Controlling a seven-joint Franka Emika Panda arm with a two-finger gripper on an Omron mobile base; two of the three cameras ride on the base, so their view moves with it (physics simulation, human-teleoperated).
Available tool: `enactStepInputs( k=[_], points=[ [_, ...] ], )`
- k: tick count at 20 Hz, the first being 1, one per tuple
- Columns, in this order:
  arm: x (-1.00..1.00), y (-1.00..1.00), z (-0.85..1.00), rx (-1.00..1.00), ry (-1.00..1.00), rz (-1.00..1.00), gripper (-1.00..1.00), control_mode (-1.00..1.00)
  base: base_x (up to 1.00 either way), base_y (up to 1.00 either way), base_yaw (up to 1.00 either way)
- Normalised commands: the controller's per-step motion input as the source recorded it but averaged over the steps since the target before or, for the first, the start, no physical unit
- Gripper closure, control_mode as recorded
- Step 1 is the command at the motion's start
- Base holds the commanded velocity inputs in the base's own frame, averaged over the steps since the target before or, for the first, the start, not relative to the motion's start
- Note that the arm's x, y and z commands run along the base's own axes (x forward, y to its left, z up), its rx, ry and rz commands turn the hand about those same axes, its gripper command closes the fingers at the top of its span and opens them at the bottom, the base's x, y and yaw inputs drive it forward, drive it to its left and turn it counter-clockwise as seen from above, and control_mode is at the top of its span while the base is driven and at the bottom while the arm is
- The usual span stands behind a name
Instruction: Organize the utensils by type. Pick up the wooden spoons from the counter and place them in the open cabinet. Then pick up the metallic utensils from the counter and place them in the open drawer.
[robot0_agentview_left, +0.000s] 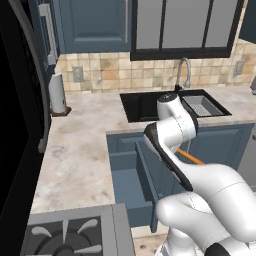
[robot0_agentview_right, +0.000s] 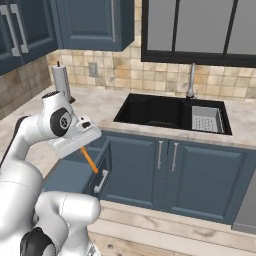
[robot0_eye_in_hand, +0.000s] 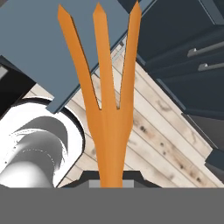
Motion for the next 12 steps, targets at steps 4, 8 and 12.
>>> enactStepInputs(
  k=[4, 8, 12],
  points=[
    [0.04, 0.0, -0.03, 0.07, 0.0, -0.02, 1.0, -1.0, 0.0, 0.0, 0.0],
    [0.3, 0.08, -0.06, 0.24, 0.1, -0.18, 1.0, -1.0, 0.0, 0.0, 0.0],
    [0.47, 0.2, 0.0, 0.2, 0.04, -0.27, 1.0, -1.0, 0.0, 0.0, 0.0]
  ],
)
